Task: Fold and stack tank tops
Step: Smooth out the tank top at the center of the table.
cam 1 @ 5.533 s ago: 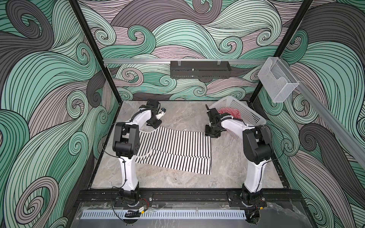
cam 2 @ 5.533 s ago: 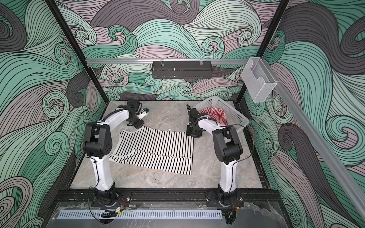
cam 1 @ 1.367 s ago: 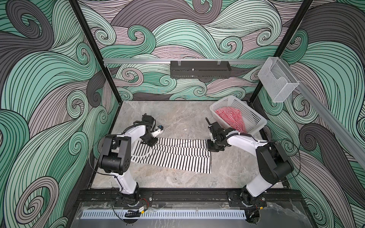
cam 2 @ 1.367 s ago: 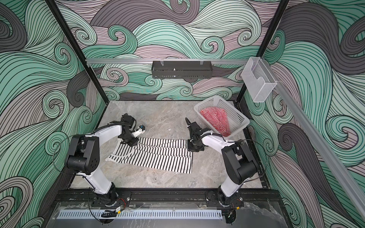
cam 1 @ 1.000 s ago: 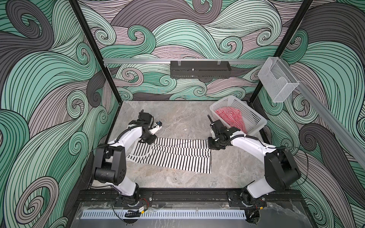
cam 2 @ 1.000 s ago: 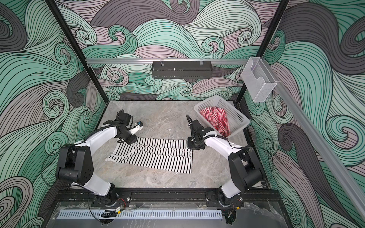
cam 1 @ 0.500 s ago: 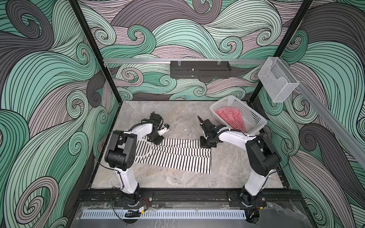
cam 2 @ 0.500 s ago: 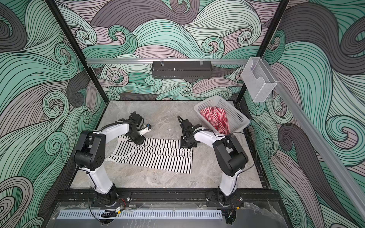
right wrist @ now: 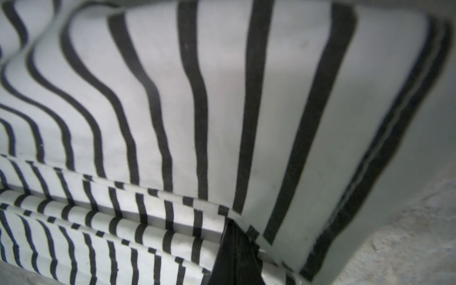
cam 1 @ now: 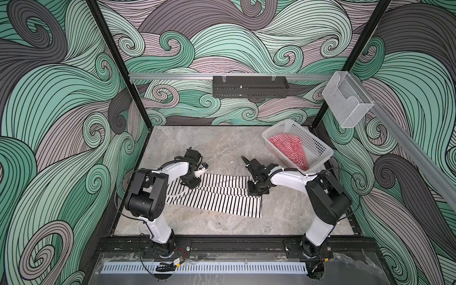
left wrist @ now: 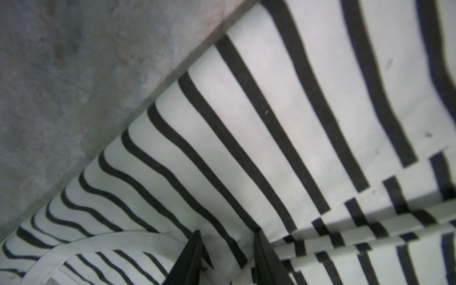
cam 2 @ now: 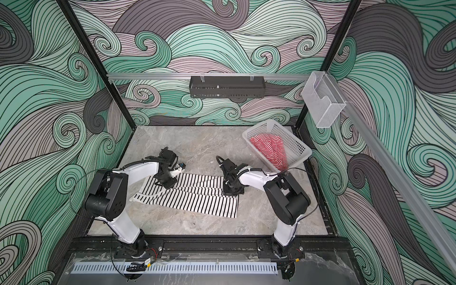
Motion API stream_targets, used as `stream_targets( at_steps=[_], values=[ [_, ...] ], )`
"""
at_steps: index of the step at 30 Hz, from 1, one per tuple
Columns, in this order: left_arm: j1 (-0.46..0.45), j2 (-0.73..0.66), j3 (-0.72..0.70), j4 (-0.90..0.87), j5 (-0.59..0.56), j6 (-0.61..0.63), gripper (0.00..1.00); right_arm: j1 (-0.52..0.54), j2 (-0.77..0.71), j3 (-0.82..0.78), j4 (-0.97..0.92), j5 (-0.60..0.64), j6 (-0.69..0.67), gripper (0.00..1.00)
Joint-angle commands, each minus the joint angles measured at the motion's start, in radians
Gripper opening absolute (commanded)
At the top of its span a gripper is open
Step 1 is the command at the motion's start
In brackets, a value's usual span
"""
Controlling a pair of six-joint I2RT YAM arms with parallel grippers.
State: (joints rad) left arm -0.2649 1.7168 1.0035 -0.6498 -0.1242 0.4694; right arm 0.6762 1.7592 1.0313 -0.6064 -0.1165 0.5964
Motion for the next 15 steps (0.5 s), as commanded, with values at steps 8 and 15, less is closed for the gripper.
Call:
stream_targets(
  at_steps=[8, 15],
  values=[
    [0.0, 0.052, 0.114, -0.007, -0.089, -0.029, 0.39, -0.032, -0.033, 0.104, -0.054, 0.055, -0.017, 0.09],
    [-0.013, 0.24, 0.3, -0.077, -0.117, 0.013, 0.39, -0.057, 0.123, 0.194, -0.011, 0.042, -0.037, 0.09]
  ],
)
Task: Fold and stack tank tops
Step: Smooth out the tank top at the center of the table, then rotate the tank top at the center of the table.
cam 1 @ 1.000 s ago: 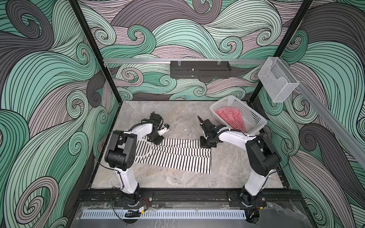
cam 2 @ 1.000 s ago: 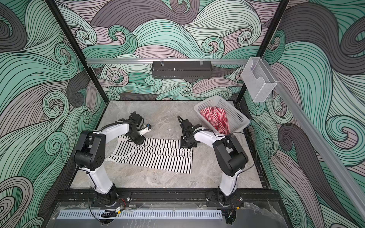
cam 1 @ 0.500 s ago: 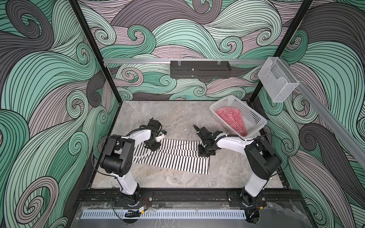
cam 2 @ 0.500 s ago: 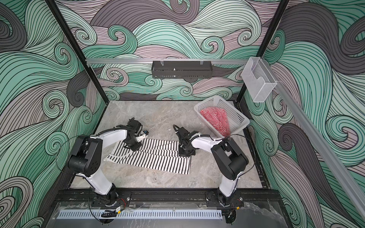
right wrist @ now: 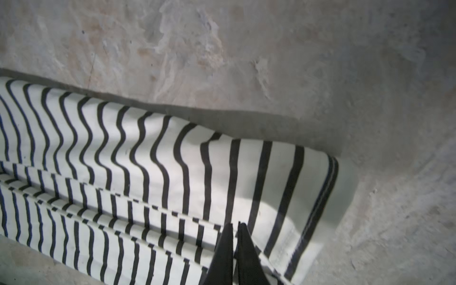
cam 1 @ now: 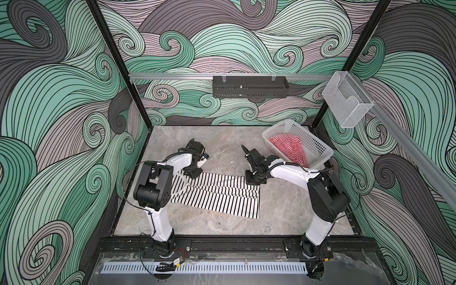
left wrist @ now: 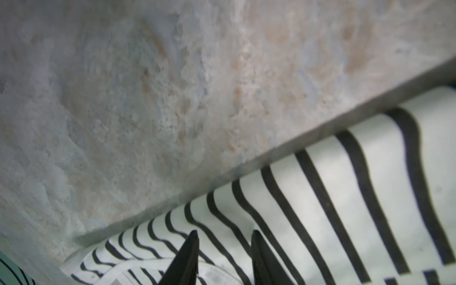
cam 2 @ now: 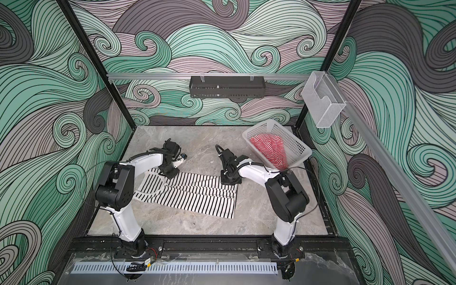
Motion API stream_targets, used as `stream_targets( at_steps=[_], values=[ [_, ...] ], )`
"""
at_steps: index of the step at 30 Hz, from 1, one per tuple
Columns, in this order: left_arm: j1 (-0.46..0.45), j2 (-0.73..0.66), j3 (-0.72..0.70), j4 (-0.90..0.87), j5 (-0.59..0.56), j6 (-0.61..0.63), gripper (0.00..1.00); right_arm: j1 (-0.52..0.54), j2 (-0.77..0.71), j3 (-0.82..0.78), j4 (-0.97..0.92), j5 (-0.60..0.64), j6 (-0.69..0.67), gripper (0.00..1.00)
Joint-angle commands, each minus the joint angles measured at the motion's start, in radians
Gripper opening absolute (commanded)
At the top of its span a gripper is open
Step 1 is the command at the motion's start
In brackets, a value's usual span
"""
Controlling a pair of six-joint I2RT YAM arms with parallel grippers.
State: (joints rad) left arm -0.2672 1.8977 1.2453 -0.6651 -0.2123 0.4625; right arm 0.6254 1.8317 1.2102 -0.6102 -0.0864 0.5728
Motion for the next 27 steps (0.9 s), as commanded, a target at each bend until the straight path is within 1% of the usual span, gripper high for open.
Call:
stream_targets(
  at_steps=[1, 5, 8, 10, 13, 15, 16, 19, 20, 21, 22, 23, 25, 27],
  values=[
    [-0.015, 0.091, 0.091, -0.073, -0.041, 0.028, 0.39, -0.005, 0.062, 0.014, -0.007, 0.011, -0.013, 0.09],
    [-0.037, 0.198, 0.231, -0.116, -0.059, 0.052, 0.39, 0.015, 0.048, -0.043, -0.008, 0.053, -0.005, 0.07],
    [-0.057, 0.293, 0.366, -0.139, -0.068, 0.076, 0.39, 0.045, 0.008, -0.109, -0.009, 0.069, 0.023, 0.07],
    [-0.075, 0.367, 0.479, -0.16, -0.106, 0.083, 0.39, 0.066, -0.028, -0.157, -0.002, 0.073, 0.053, 0.06],
    [-0.107, 0.496, 0.684, -0.195, -0.13, 0.103, 0.39, 0.108, -0.083, -0.226, 0.013, 0.072, 0.116, 0.06],
    [-0.124, 0.59, 0.851, -0.221, -0.141, 0.11, 0.4, 0.153, -0.109, -0.251, 0.029, 0.062, 0.165, 0.06],
    [-0.13, 0.632, 0.934, -0.242, -0.139, 0.106, 0.4, 0.181, -0.113, -0.25, 0.031, 0.054, 0.181, 0.06],
    [-0.14, 0.769, 1.249, -0.363, -0.11, 0.067, 0.41, 0.283, -0.085, -0.209, 0.032, 0.023, 0.227, 0.06],
    [-0.139, 0.805, 1.336, -0.396, -0.108, 0.053, 0.41, 0.319, -0.068, -0.188, 0.029, 0.004, 0.232, 0.06],
    [-0.141, 0.815, 1.386, -0.404, -0.117, 0.039, 0.42, 0.353, -0.054, -0.161, 0.019, -0.008, 0.233, 0.06],
    [-0.14, 0.803, 1.391, -0.393, -0.125, 0.029, 0.42, 0.378, -0.044, -0.137, 0.006, -0.009, 0.229, 0.06],
    [-0.137, 0.769, 1.365, -0.371, -0.136, 0.015, 0.41, 0.4, -0.041, -0.114, -0.009, -0.008, 0.22, 0.06],
    [-0.129, 0.663, 1.249, -0.314, -0.134, -0.017, 0.42, 0.418, -0.055, -0.088, -0.033, 0.003, 0.204, 0.06],
    [-0.115, 0.503, 1.06, -0.235, -0.097, -0.047, 0.42, 0.414, -0.096, -0.085, -0.039, 0.023, 0.184, 0.1]
  ],
)
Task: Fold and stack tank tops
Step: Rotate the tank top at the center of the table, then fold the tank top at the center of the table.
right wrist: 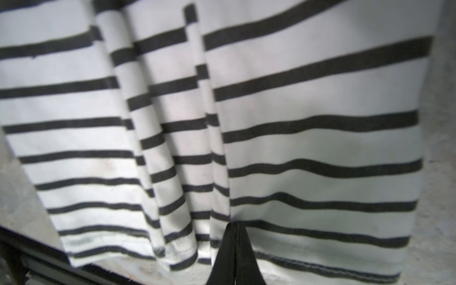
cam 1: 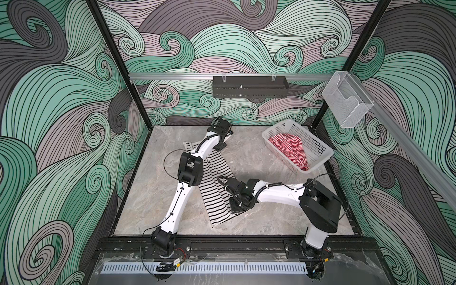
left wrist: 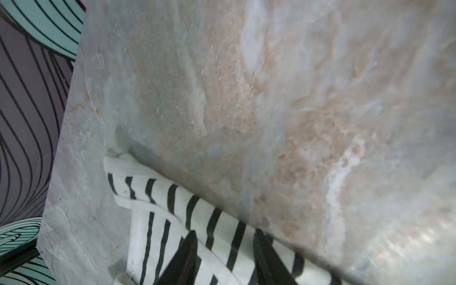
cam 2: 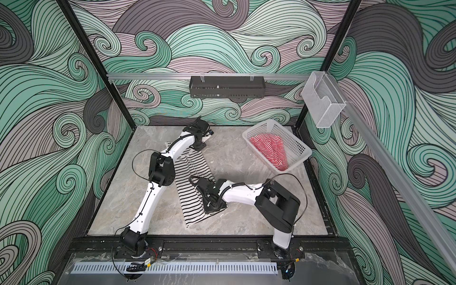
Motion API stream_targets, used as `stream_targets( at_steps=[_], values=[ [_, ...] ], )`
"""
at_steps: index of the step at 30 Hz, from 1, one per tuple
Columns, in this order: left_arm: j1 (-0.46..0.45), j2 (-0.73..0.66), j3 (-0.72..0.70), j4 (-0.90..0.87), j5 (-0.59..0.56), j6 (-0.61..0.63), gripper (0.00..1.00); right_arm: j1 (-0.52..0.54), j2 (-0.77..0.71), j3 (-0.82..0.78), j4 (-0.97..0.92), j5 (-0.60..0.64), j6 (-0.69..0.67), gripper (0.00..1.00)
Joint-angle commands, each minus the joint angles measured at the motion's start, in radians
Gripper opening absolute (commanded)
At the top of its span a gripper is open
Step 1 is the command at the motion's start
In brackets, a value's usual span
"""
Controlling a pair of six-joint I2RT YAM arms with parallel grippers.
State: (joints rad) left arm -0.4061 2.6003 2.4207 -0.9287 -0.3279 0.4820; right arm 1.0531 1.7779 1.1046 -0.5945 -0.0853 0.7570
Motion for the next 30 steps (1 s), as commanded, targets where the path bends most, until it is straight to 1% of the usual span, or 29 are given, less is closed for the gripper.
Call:
stream_targets(
  at_steps=[1, 3, 5, 6, 8, 9, 10, 12, 14, 15, 16, 17, 18, 21, 25, 30],
  values=[
    [0.026, -0.272, -0.207, 0.067, 0.031, -0.071, 0.42, -0.019, -0.061, 0.02, -0.055, 0.032, -0.01, 0.14],
    [0.025, -0.438, -0.412, 0.142, 0.056, -0.07, 0.42, -0.05, -0.099, 0.019, -0.059, 0.026, -0.029, 0.23],
    [0.014, -0.572, -0.601, 0.182, 0.084, -0.051, 0.43, -0.093, -0.129, 0.011, -0.062, 0.012, -0.048, 0.35],
    [0.004, -0.636, -0.7, 0.206, 0.085, -0.037, 0.43, -0.119, -0.145, 0.0, -0.062, 0.006, -0.06, 0.39],
    [-0.024, -0.744, -0.873, 0.241, 0.079, 0.023, 0.43, -0.181, -0.166, -0.025, -0.061, -0.021, -0.084, 0.41],
    [-0.046, -0.795, -0.965, 0.277, 0.045, 0.033, 0.43, -0.218, -0.173, -0.038, -0.062, -0.043, -0.099, 0.42],
    [-0.061, -0.836, -1.035, 0.299, 0.026, 0.04, 0.43, -0.247, -0.177, -0.05, -0.054, -0.063, -0.113, 0.42],
    [-0.09, -0.914, -1.146, 0.295, 0.025, 0.032, 0.43, -0.305, -0.181, -0.074, -0.042, -0.112, -0.139, 0.42],
    [-0.122, -0.98, -1.231, 0.279, 0.032, 0.008, 0.44, -0.344, -0.172, -0.089, -0.031, -0.161, -0.155, 0.44],
    [-0.14, -1.018, -1.276, 0.278, 0.039, 0.002, 0.46, -0.358, -0.163, -0.094, -0.03, -0.179, -0.159, 0.47],
    [-0.158, -1.05, -1.315, 0.28, 0.051, 0.007, 0.49, -0.366, -0.154, -0.1, -0.026, -0.197, -0.159, 0.48],
    [-0.181, -1.087, -1.357, 0.279, 0.064, 0.006, 0.57, -0.373, -0.143, -0.109, -0.016, -0.219, -0.158, 0.48],
    [-0.204, -1.123, -1.394, 0.276, 0.08, 0.004, 0.61, -0.375, -0.136, -0.12, 0.0, -0.235, -0.152, 0.49],
    [-0.271, -1.218, -1.471, 0.273, 0.116, 0.02, 0.62, -0.374, -0.116, -0.156, 0.048, -0.291, -0.127, 0.49],
    [-0.348, -1.232, -1.502, 0.234, 0.115, 0.006, 0.63, -0.361, -0.115, -0.218, 0.079, -0.316, -0.095, 0.47],
    [-0.463, -1.205, -1.541, 0.246, 0.056, 0.038, 0.63, -0.316, -0.134, -0.275, 0.088, -0.307, -0.075, 0.46]
  ],
)
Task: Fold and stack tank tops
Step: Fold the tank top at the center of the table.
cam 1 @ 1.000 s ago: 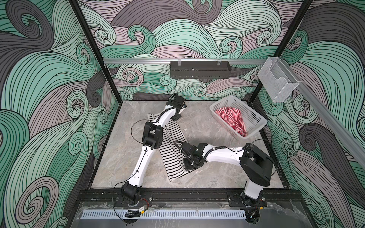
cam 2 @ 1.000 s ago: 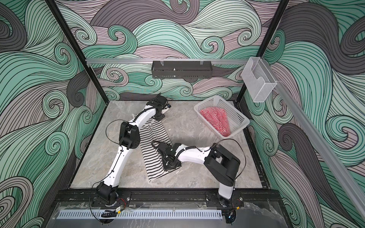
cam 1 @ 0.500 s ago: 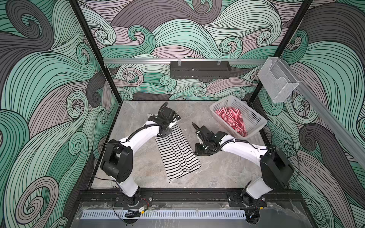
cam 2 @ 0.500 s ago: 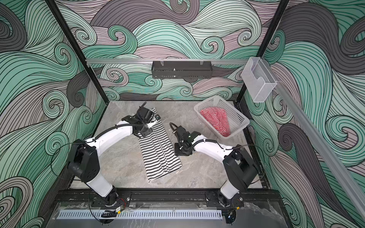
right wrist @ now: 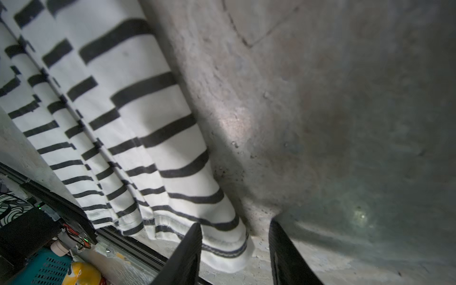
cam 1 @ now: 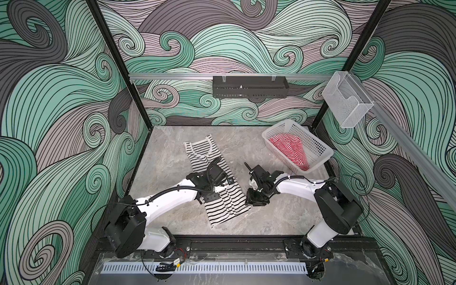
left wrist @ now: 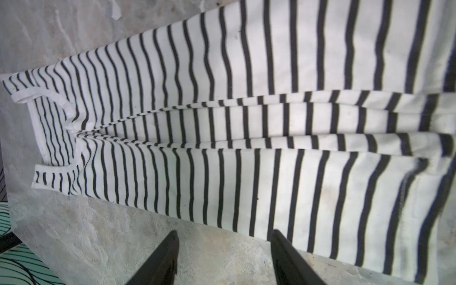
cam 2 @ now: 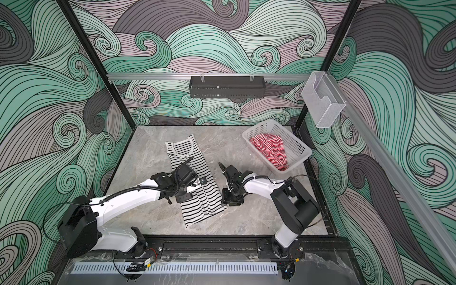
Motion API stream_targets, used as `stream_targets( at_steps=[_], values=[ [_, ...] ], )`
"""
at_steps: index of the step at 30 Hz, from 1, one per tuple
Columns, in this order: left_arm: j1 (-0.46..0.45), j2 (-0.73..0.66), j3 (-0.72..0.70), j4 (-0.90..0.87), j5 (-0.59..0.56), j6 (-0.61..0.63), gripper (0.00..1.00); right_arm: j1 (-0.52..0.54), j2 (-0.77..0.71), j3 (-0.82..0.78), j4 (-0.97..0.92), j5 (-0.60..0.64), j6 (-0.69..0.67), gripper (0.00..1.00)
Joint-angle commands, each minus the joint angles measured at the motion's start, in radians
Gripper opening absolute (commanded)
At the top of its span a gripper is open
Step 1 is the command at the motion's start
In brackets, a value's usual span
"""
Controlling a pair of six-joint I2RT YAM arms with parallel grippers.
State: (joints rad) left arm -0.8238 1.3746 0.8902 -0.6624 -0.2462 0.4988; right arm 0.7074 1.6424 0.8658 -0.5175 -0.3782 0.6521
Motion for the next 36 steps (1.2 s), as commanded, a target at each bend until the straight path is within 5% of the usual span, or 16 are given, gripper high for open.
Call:
stream_targets(
  at_steps=[1, 6, 12, 15, 36],
  values=[
    [-0.059, 0.025, -0.009, -0.016, -0.028, 0.02, 0.63, 0.038, 0.005, -0.044, 0.024, -0.017, 0.036, 0.45],
    [-0.104, 0.076, 0.01, -0.004, -0.022, 0.014, 0.63, 0.079, 0.041, -0.055, 0.085, -0.029, 0.072, 0.4],
    [-0.113, 0.079, 0.015, -0.013, -0.001, 0.017, 0.63, 0.079, 0.007, -0.049, 0.059, 0.011, 0.065, 0.07],
    [-0.118, 0.079, 0.017, -0.031, 0.039, 0.012, 0.63, 0.079, -0.015, -0.039, 0.067, 0.002, 0.063, 0.0],
    [-0.295, 0.137, -0.008, -0.066, 0.233, -0.023, 0.64, -0.046, 0.0, 0.006, 0.044, 0.006, 0.041, 0.0]
  ],
)
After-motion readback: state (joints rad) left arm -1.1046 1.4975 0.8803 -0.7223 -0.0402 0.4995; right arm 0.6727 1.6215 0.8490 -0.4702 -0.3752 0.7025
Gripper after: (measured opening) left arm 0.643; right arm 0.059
